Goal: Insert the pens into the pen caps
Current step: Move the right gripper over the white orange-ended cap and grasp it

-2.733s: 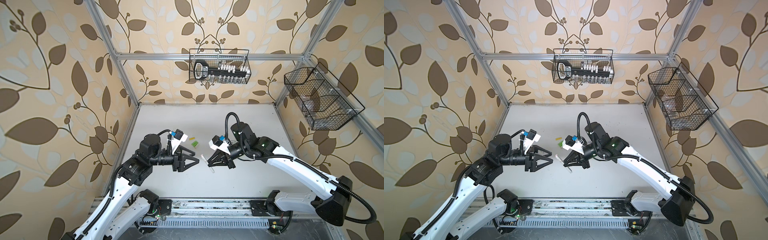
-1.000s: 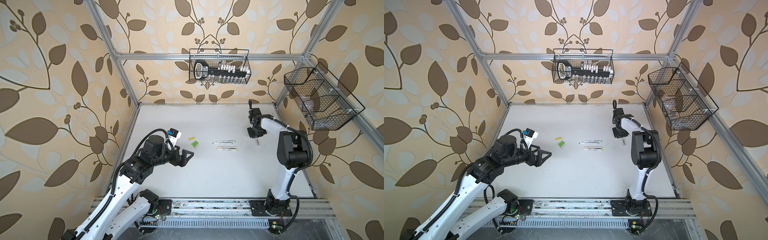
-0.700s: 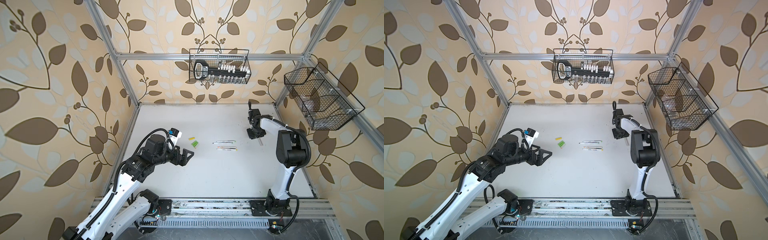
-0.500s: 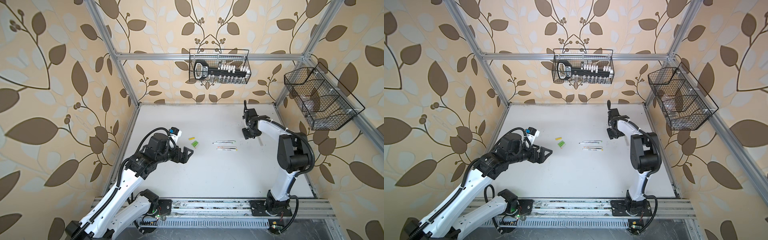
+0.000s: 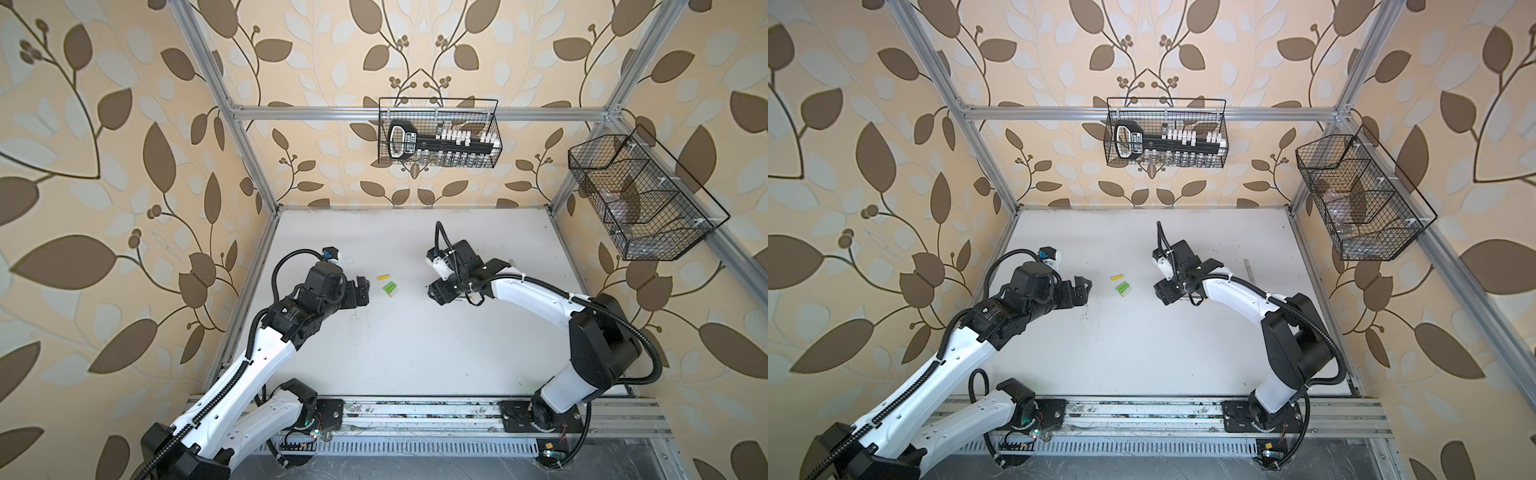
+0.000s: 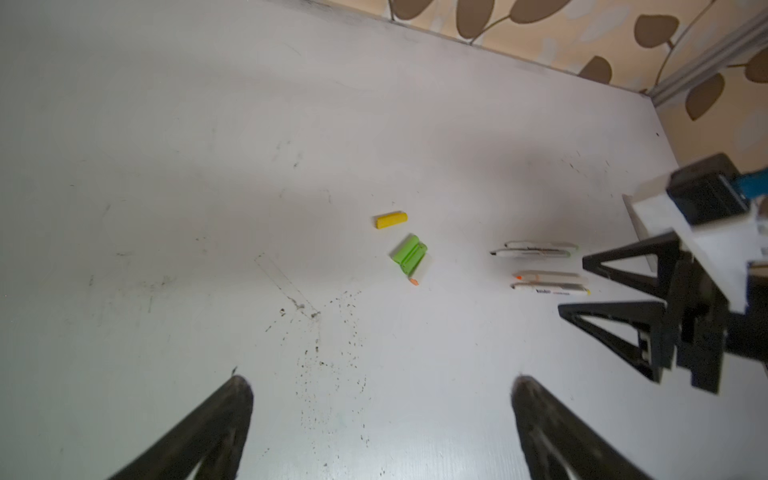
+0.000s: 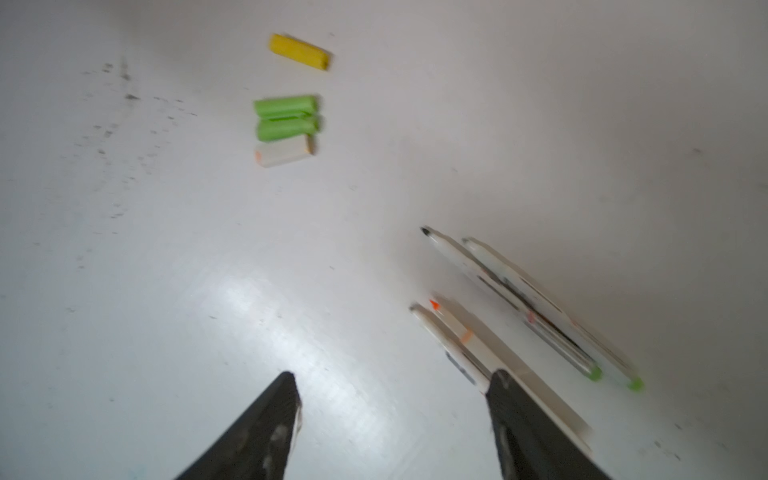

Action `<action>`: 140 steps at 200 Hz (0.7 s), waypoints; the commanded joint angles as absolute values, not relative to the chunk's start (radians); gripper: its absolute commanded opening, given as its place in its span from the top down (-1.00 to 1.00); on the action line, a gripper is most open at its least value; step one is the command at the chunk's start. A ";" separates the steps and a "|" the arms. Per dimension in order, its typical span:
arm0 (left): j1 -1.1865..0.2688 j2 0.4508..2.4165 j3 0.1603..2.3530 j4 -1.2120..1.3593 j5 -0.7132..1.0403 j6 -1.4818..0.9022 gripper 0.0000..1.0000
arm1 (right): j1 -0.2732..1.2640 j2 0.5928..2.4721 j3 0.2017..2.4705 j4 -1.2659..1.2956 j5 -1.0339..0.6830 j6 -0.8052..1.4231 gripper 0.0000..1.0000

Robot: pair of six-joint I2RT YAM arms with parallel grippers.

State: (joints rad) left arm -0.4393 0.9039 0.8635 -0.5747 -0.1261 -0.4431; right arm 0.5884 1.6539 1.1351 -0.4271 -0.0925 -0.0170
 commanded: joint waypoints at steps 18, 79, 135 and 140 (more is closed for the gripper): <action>-0.375 0.844 0.841 -0.608 -0.224 -0.482 -0.98 | 0.653 1.785 1.187 -0.295 -0.197 0.020 -0.48; -0.327 0.798 0.806 -0.595 -0.174 -0.467 -0.98 | 0.670 1.953 1.300 -0.218 -0.256 0.074 -0.48; -0.324 0.785 0.798 -0.577 -0.159 -0.468 -0.98 | 0.676 2.077 1.408 -0.233 -0.294 0.071 -0.47; -0.324 0.784 0.798 -0.577 -0.158 -0.467 -0.98 | 0.677 2.086 1.416 -0.235 -0.297 0.069 -0.47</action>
